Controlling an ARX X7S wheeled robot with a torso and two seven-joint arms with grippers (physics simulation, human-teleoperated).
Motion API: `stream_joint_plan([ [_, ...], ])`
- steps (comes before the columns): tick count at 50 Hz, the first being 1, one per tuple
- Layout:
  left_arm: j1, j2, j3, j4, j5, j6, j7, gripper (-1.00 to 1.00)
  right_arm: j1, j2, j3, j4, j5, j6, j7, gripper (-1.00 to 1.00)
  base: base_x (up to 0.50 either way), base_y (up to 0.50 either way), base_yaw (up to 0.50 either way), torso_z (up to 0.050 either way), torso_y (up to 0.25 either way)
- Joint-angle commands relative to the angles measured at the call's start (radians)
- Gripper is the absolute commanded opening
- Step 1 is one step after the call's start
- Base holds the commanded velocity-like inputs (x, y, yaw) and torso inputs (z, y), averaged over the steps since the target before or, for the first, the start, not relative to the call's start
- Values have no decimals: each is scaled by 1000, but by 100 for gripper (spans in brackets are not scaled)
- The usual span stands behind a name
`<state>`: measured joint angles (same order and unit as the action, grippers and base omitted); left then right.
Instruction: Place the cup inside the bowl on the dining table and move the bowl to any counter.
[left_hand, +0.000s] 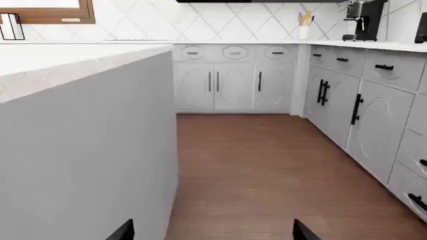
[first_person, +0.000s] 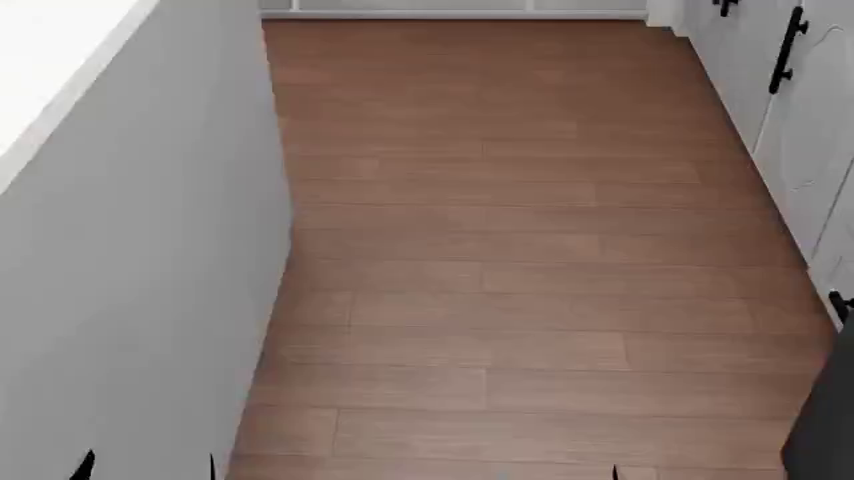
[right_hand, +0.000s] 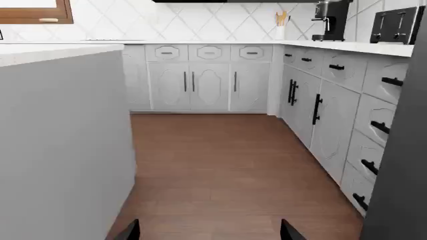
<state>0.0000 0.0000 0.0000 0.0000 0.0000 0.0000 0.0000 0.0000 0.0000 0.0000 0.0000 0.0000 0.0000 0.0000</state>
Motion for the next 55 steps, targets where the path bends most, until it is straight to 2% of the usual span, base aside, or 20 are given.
stream_joint_plan([
  [1,0,-19,25,-3,-3,11,-16,100,2,16,-23,3,8,-2,23,100,0,0,0,0,0],
  [10,2,-46,53,6,-13,6,-55,100,5,47,-62,-4,21,8,50,100,-28,12,0,0,0],
  [23,1,-66,80,9,-30,-3,-80,100,5,63,-76,-3,73,-1,67,100,-500,272,0,0,0],
  [41,-2,-88,107,13,-48,-3,-104,100,14,86,-111,3,74,16,102,100,-371,479,0,0,0],
  [55,4,-107,124,20,-63,3,-121,100,13,104,-134,1,79,6,121,100,-50,500,0,0,0],
])
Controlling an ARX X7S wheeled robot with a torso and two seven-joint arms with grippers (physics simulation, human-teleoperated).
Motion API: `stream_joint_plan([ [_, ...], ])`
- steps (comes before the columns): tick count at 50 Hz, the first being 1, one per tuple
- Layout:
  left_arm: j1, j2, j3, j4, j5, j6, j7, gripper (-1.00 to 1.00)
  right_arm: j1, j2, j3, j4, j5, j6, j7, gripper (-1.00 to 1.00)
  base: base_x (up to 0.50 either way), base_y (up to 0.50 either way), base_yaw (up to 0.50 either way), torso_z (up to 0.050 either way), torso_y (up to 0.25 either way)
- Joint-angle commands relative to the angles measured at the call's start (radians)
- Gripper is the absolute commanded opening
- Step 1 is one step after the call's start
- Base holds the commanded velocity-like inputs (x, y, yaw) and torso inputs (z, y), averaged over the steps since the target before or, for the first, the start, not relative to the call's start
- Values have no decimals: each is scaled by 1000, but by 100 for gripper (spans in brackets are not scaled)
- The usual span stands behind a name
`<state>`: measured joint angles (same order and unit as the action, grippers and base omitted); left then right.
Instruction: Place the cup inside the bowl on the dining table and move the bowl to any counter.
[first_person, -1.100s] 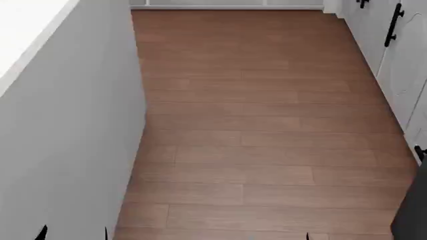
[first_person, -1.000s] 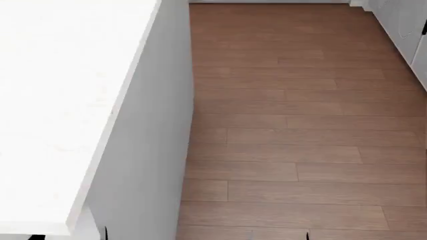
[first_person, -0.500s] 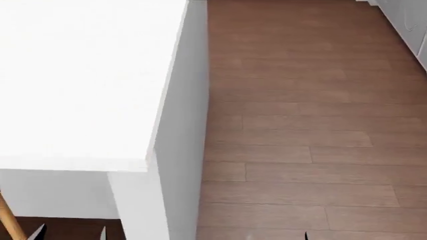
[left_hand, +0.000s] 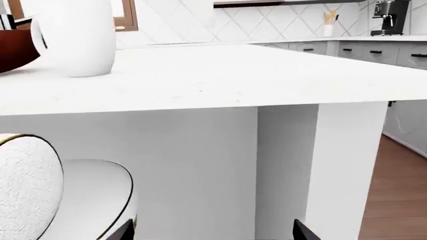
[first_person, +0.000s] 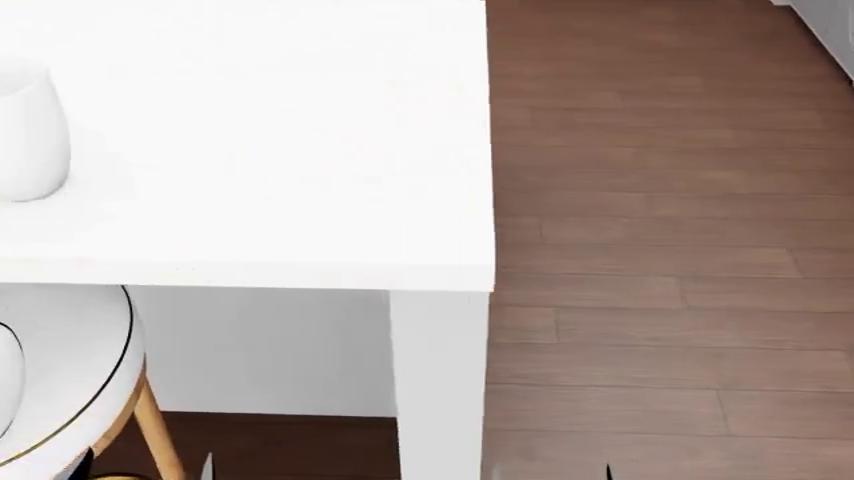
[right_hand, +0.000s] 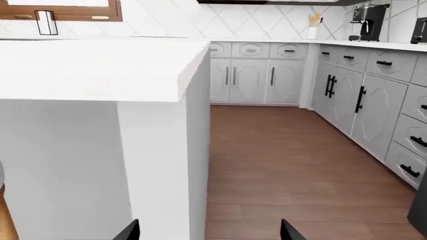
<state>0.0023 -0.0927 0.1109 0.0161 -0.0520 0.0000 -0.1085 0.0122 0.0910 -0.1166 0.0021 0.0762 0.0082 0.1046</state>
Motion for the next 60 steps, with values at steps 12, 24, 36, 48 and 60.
stream_joint_plan([
  [12,0,-25,28,1,-20,4,-25,100,2,22,-25,1,23,-4,30,100,-181,500,0,0,0],
  [24,-3,-33,40,1,-28,2,-38,100,4,31,-37,2,32,-2,43,100,-243,500,0,0,0],
  [36,-2,-45,49,3,-36,5,-46,100,6,40,-49,4,39,-4,52,100,0,500,0,0,0],
  [48,-6,-51,65,3,-34,7,-57,100,10,48,-60,4,46,0,61,100,0,500,0,0,0],
  [60,-7,-58,72,-1,-43,12,-64,100,11,55,-67,6,52,-4,72,100,0,500,0,0,0],
])
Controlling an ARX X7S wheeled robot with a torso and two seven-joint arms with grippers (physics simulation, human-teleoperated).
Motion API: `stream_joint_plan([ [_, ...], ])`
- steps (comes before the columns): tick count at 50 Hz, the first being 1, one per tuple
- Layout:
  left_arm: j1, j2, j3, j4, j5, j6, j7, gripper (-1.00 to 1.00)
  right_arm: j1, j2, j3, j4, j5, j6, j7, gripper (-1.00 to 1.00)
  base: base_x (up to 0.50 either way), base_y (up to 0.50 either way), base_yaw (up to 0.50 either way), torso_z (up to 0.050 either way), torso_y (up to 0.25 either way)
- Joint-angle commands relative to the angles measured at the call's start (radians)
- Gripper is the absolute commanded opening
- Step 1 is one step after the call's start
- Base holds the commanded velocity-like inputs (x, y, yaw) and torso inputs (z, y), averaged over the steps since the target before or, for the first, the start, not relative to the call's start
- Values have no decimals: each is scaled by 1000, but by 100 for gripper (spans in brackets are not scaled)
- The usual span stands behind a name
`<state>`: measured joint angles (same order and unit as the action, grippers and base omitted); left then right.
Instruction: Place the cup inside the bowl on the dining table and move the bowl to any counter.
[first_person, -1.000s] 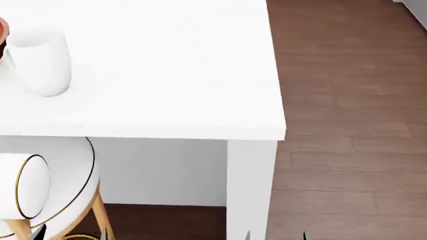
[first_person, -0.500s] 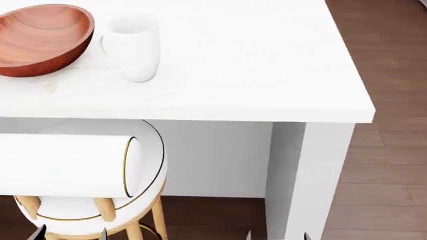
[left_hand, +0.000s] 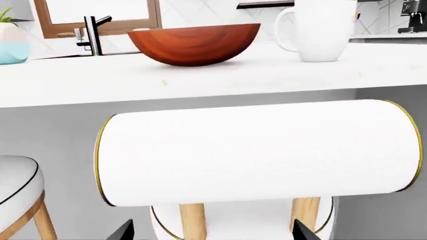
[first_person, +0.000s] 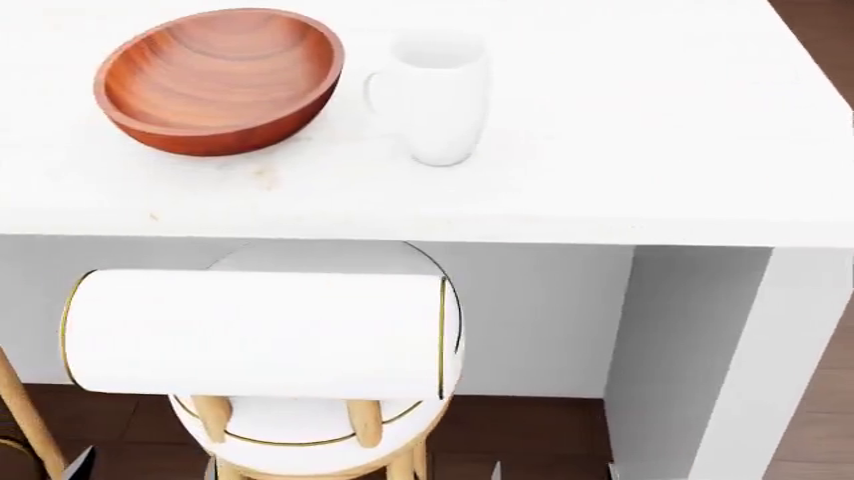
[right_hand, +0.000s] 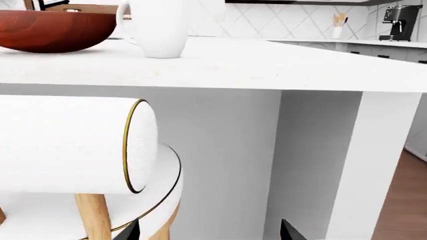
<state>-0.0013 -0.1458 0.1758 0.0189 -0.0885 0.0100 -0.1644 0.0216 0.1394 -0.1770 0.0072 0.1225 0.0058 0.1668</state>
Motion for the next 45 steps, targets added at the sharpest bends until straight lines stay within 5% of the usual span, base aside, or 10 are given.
stream_joint_plan([
  [1,-3,-5,7,-4,-6,2,-9,100,2,7,-8,0,6,-1,10,100,0,500,0,0,0],
  [12,-6,-7,12,-5,-15,8,-19,100,-5,12,-8,-8,21,-30,16,100,1,477,0,0,0],
  [33,13,-25,12,24,-52,-10,-25,100,-3,24,-20,-6,29,-24,33,100,0,0,0,0,0],
  [45,7,-29,27,22,-54,3,-24,100,-1,30,-31,0,30,-32,38,100,0,0,0,48,0],
])
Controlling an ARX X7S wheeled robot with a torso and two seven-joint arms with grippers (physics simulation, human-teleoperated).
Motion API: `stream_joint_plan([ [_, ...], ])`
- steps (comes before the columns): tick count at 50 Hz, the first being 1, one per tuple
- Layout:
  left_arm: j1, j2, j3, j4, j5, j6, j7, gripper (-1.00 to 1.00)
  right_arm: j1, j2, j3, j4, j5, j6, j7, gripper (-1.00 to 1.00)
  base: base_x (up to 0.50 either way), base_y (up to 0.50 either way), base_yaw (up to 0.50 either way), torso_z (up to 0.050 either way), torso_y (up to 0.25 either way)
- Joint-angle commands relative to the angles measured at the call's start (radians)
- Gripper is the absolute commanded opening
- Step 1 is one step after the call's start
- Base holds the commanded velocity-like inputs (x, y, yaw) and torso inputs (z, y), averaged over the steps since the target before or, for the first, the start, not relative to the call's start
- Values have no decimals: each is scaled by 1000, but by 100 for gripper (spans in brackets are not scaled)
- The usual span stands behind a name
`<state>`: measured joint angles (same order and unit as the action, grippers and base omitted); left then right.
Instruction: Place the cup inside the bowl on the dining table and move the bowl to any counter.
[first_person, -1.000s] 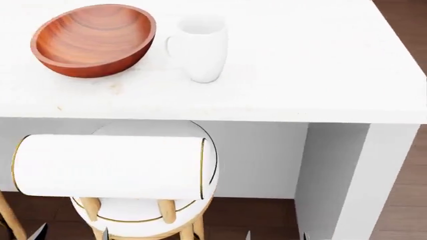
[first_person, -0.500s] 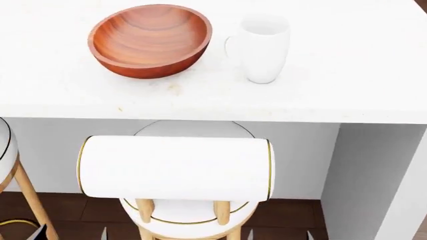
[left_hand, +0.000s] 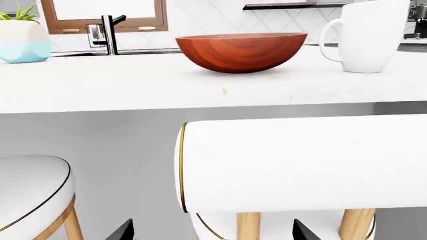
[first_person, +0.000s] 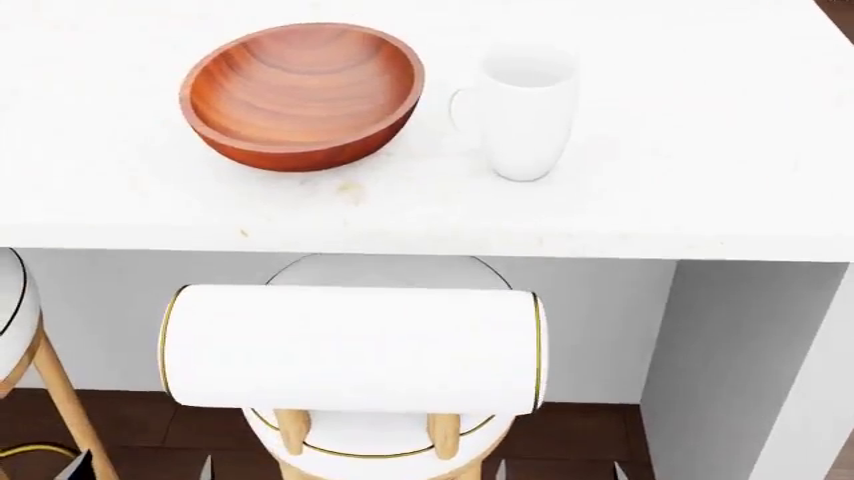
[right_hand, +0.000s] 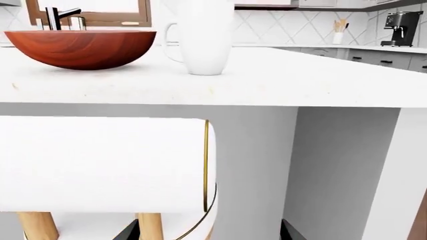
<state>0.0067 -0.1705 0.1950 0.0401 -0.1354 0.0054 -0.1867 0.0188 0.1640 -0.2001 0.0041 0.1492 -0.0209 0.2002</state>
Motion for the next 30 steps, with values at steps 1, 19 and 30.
stream_joint_plan([
  [1,2,-7,7,2,-9,9,-1,100,2,6,-8,3,5,-6,5,100,0,0,0,50,0],
  [19,-1,-13,17,1,-15,17,-12,100,2,13,-18,1,13,-9,15,100,0,0,0,43,0],
  [30,2,-20,21,4,-16,22,-20,100,3,18,-24,1,19,-11,19,100,0,0,0,16,0],
])
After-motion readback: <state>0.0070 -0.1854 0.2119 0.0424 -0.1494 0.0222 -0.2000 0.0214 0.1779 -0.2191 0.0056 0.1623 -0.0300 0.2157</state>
